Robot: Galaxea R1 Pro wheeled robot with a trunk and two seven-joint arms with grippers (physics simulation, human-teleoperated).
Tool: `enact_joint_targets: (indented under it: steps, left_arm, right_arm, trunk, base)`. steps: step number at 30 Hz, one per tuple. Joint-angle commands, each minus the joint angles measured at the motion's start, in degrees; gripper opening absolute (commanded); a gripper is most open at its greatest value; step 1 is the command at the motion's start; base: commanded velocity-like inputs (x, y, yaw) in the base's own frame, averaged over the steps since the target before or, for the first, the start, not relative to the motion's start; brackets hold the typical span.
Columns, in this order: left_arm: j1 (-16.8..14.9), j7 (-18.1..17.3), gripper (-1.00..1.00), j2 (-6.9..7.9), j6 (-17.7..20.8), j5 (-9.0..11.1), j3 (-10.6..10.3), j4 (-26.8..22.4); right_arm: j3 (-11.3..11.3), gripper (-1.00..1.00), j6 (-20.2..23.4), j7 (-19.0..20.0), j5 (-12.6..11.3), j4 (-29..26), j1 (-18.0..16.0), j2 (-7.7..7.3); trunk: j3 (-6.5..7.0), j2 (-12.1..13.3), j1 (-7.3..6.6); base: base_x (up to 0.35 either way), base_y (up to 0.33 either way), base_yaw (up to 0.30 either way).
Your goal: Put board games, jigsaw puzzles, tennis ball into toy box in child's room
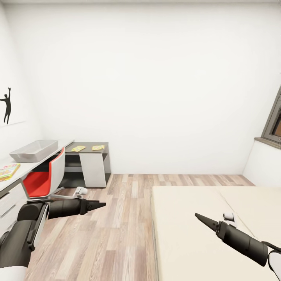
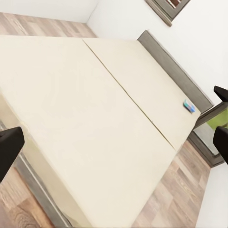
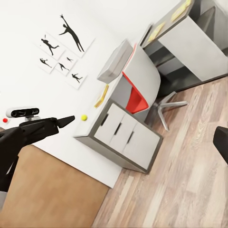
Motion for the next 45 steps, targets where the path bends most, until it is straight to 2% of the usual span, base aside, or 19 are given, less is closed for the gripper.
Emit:
enact_joint_targets:
  steps: [1,19,45]
  left_arm:
    - [-0.04,-0.57,1.00,-0.03,0.58,-0.60,0.08,-0.05]
    - [-0.04,-0.57,1.00,-0.03,0.58,-0.60,0.08,-0.05]
    - [-0.04,-0.57,1.00,-0.03,0.58,-0.60,0.10,-0.05]
  right_arm:
    - [-0.04,1.00,0.32,0.10,-0.14,0.01,-0.02,0.01]
    - [-0.04,1.00,0.32,0.10,-0.14,-0.01,-0.02,-0.02]
    - [-0.05,1.00,0.32,0.10,-0.14,0.02,-0.02,-0.01]
  trunk:
    - [-0.03,-0.05,0.03]
    - [-0.03,-0.05,0.03]
    - [-0.03,-0.05,0.03]
  base:
    - [0.000,-0.293,0.000]
    - [0.000,-0.275,0.000]
    - [-0.024,-0.016,0.000]
